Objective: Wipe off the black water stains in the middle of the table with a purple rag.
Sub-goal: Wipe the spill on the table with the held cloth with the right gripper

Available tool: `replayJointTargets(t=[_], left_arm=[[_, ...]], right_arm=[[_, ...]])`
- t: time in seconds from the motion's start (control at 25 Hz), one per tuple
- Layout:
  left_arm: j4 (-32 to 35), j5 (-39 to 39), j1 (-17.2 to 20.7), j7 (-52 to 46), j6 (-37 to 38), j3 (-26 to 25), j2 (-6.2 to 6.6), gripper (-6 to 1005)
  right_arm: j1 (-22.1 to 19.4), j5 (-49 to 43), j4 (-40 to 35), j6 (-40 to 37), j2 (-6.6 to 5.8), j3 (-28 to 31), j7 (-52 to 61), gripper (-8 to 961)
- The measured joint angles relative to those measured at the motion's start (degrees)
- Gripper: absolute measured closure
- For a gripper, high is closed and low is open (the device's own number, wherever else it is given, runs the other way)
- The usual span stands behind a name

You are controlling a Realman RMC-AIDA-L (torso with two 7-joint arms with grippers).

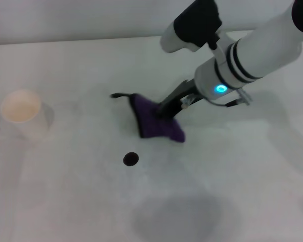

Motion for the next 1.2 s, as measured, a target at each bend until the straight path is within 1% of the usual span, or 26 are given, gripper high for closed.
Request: replayJointTargets(t=[0.16, 0.4, 0.48, 0.68, 0.88, 1.04, 1.2], left_arm=[[0.7, 0.0, 0.0, 0.0, 0.1, 0.0, 0.01, 137], [1.0, 0.0, -0.8, 0.2, 0.4, 0.0, 0.07, 138], [1.3, 0.0, -0.9, 0.2, 1.0, 0.0, 0.08, 138], [1.7, -0.1, -1.4, 0.1, 2.1, 0.0, 0.09, 137], [1.7, -0.1, -1.7, -0.1, 2.4, 0.0, 0.02, 137], [1.7, -0.1, -1.9, -0.1, 2.7, 0.0, 0.0, 138], [1.7, -0.1, -2.4, -0.2, 3.5, 0.0, 0.0, 138]], right_arm=[[-0.7, 8.5, -0.7, 0.2, 0.01, -1.7, -5.1, 851], [-1.3, 14.8, -3.2, -0.7, 0.18, -4.6, -9.2, 845], [-1.1, 16.1, -4.6, -2.4, 0.35, -6.2, -9.9, 843], [-0.5, 19.1, -6.0, -10.3, 0.43, -14.3, -10.0, 838], [-0.1, 19.4, -6.4, -14.9, 0.44, -19.0, -9.6, 833], [-0.2, 21.7, -6.4, -14.5, 0.4, -19.2, -9.9, 829], [-0.1, 22.3, -6.6, -10.5, 0.39, -19.1, -10.0, 825]])
